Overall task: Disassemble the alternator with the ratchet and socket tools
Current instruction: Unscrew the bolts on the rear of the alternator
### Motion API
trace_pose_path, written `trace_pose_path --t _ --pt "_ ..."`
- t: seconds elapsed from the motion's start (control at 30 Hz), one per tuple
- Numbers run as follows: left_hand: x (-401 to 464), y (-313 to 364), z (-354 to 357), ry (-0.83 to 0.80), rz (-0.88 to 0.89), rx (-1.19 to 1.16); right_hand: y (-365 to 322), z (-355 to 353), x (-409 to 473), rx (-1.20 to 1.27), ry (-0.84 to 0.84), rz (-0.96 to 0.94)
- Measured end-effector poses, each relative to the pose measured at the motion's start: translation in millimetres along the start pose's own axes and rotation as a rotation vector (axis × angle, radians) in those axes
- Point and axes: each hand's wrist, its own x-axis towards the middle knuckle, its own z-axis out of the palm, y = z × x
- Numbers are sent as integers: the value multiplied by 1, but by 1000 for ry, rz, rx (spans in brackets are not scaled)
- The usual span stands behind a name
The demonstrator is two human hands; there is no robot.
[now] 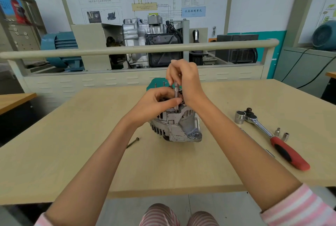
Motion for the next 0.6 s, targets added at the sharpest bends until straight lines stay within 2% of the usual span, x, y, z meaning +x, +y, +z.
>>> trace_pose_path --t 0.07,0.1,0.17,0.23,0.3,0.33,0.43,0.6 --pt "0 0 0 -6 -7 -10 1 0 -1 -21 33 9" --pt "0 0 0 -10 -10 -14 1 1 -2 -108 59 -14" --pt "0 0 -1 -13 0 -18 7 5 -7 -435 130 -157" --pt "-1 1 0 30 23 -4 12 12 -15 -880 210 -309" --pt "-2 3 2 82 58 4 15 21 -23 -1282 305 -353" --pt "-3 4 3 95 68 1 14 25 -26 -1379 334 -350" --pt "-5 7 3 73 69 -2 12 30 -25 -1355 343 -315" --pt "-3 6 4 42 20 22 9 21 -14 -899 248 -313"
